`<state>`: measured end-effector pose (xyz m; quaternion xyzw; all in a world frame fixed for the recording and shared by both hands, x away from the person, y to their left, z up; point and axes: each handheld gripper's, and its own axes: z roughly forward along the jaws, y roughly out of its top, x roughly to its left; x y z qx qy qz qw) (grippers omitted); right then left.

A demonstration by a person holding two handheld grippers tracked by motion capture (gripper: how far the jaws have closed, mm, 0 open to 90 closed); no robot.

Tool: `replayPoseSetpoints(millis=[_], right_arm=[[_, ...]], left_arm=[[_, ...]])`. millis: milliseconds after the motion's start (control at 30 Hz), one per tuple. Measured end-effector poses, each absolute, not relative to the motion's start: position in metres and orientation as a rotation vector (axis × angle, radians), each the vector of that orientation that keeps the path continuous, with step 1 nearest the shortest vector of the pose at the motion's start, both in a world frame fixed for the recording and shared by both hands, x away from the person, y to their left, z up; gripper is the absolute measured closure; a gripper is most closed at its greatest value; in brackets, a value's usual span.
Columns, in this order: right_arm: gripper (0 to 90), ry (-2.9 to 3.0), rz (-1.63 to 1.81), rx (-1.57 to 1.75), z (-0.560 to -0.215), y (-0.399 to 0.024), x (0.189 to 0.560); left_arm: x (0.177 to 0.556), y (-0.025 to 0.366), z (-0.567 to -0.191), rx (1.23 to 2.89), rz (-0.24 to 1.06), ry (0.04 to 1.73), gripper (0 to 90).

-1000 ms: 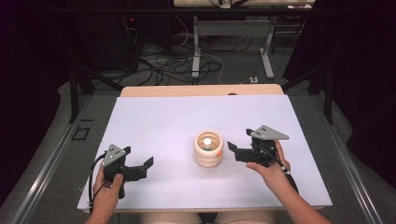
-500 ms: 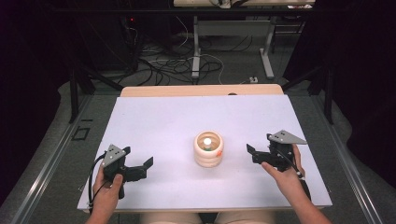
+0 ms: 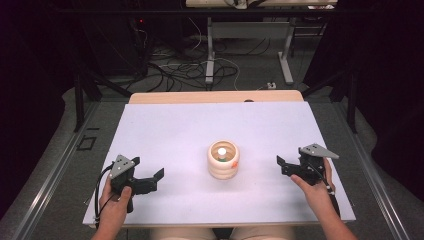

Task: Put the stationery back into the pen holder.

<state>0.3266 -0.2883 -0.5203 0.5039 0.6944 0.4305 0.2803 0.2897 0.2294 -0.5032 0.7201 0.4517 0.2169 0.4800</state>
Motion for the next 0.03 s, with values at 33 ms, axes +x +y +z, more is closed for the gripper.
replayPoseSetpoints(millis=[33], right_arm=[[9.8, 1.858, 1.161, 1.355, -0.5212, -0.2885, 0.3267]], left_arm=[[0.2898, 0.2292, -0.5032, 1.755, 0.528, 1.104, 1.1]])
